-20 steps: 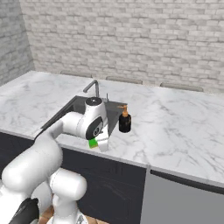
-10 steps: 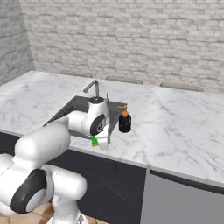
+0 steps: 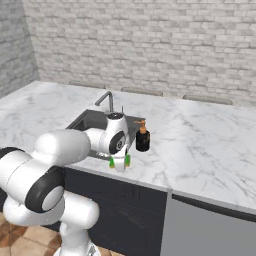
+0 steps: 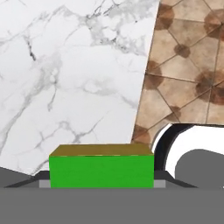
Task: Restock the sink supplies by placing the sponge and soap dispenser on the counter and next to the sink. Make sure the soap dispenser is upright.
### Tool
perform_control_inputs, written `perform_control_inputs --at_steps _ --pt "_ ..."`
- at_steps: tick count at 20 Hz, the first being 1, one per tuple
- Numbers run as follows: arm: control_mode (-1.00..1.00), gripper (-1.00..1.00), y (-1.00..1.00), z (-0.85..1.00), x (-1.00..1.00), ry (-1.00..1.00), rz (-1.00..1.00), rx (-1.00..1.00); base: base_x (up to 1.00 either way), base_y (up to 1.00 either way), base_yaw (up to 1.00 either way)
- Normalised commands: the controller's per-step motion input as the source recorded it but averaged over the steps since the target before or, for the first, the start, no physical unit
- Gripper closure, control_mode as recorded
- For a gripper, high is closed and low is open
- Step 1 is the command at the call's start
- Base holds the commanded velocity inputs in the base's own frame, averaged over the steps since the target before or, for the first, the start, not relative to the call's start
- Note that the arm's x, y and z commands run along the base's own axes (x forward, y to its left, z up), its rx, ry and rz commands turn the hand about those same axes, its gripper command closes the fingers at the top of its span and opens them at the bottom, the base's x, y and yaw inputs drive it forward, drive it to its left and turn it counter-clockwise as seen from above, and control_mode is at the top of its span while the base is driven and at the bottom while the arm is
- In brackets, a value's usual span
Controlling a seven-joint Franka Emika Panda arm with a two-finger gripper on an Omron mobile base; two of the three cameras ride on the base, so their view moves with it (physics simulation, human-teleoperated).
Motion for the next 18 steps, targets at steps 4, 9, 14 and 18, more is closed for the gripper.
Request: perform_control_inputs --at_steps 4,9,14,18 --pt "-1.0 1.0 -0.11 -0.16 0.01 0.0 -0.07 0.0 0.0 0.0 0.0" --pt "-1.0 1.0 -0.14 -0.02 0.16 0.03 -0.06 0.01 0.0 0.0 0.0" --pt "-1.0 1.0 -0.07 -0.05 0.24 0.02 -0.03 0.0 0.0 0.0 0.0" --pt "-1.0 1.0 -0.03 -0.15 0.28 0.04 -0.02 0.0 0.0 0.0 0.0"
